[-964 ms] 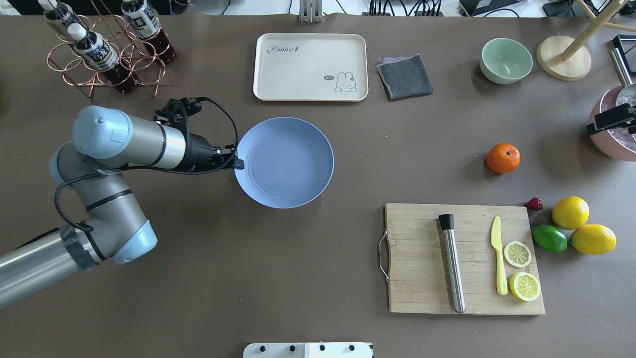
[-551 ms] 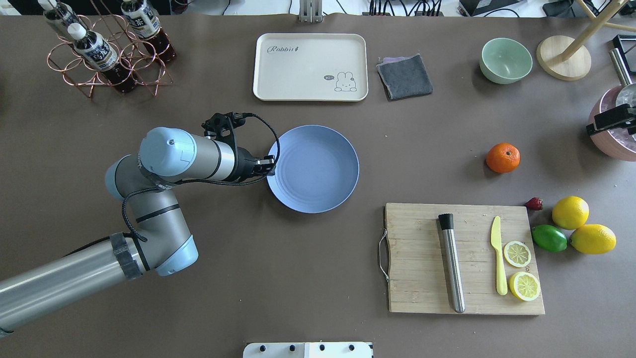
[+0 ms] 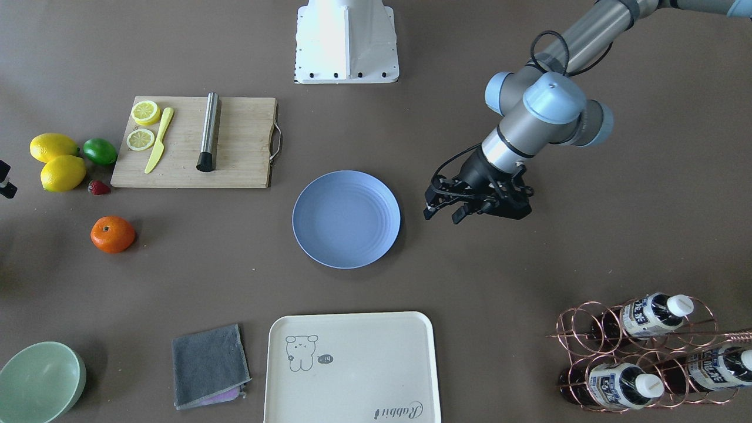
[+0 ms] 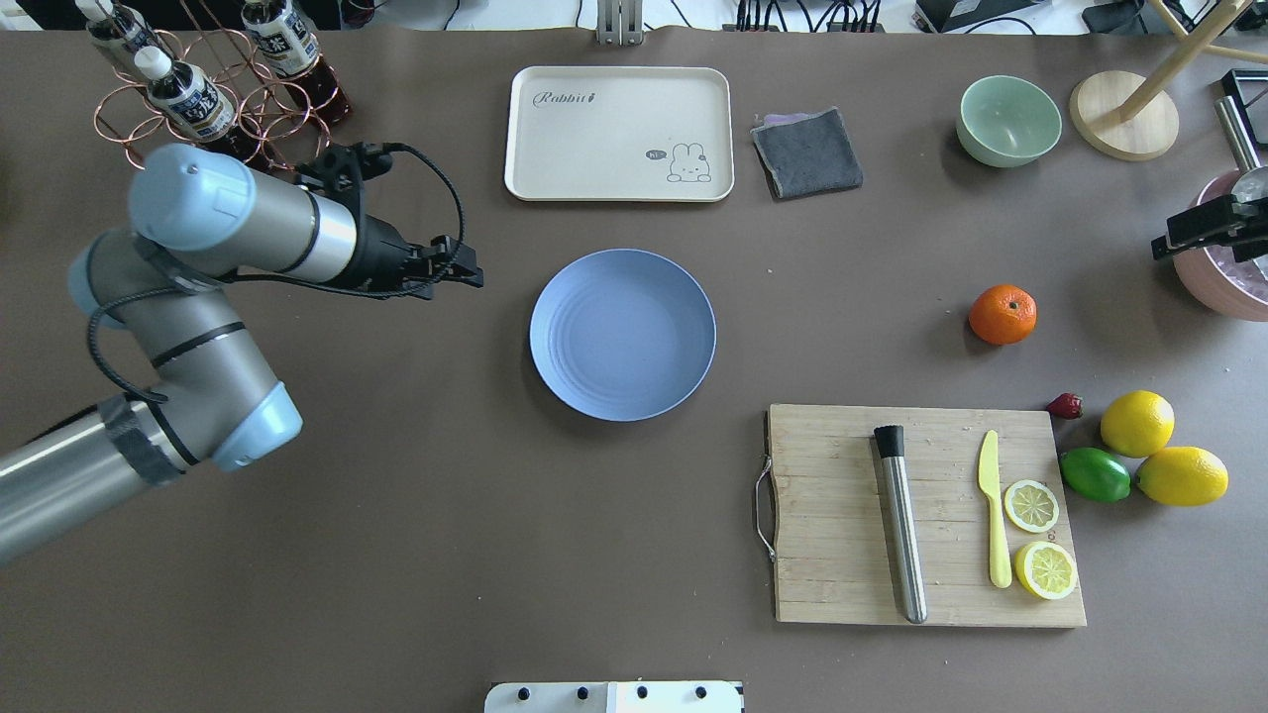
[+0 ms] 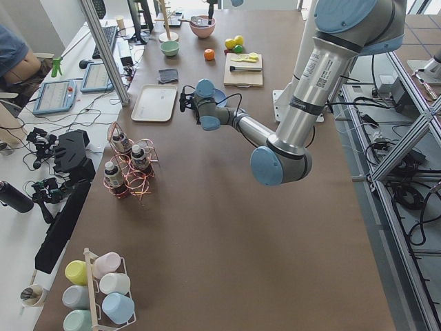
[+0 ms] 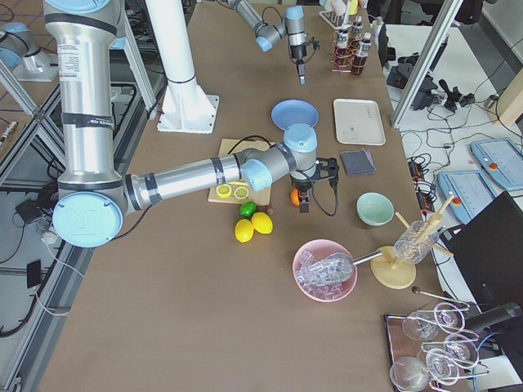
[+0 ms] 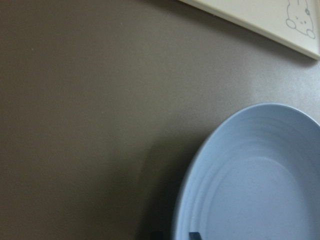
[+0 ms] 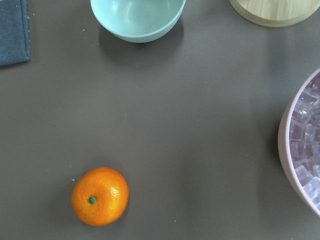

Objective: Pick orange to plate
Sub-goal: 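Withdraw the left arm while moving the right gripper above the orange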

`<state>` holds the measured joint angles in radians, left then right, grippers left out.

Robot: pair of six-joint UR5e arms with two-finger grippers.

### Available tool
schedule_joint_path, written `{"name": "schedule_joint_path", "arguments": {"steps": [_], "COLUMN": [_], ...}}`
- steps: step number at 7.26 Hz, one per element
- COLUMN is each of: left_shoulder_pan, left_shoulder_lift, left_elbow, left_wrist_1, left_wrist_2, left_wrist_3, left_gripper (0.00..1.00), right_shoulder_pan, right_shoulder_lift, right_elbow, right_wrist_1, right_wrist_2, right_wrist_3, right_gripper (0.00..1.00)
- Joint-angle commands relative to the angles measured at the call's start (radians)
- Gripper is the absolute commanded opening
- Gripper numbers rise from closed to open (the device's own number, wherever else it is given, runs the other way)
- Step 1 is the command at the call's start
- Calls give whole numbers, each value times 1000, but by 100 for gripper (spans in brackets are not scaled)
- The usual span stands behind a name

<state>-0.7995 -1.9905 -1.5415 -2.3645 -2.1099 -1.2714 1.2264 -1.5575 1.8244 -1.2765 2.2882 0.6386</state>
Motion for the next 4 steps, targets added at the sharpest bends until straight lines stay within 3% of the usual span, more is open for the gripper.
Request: {"name": "schedule_joint_path", "arguments": {"steps": [1,2,4], "left_shoulder_pan": [-281,-381,-595], "left_shoulder_lift": [204,290,343], "left_elbow": [-65,-54,-57], "left_wrist_1": [28,33,281], "left_wrist_2": [-270,-319,-361], "left_wrist_3": [346,521,953], "left_gripper": [99,99,100], "right_shoulder_pan": [-82,-140,-232], "right_shoulder_lift": [52,83,201], "right_elbow": [-4,-5,-11], "right_wrist_1": [-4,-16,-189], "right_wrist_2": [-53,-96,-188], "right_wrist_3": [142,198,231], "right_gripper": [96,96,96]}}
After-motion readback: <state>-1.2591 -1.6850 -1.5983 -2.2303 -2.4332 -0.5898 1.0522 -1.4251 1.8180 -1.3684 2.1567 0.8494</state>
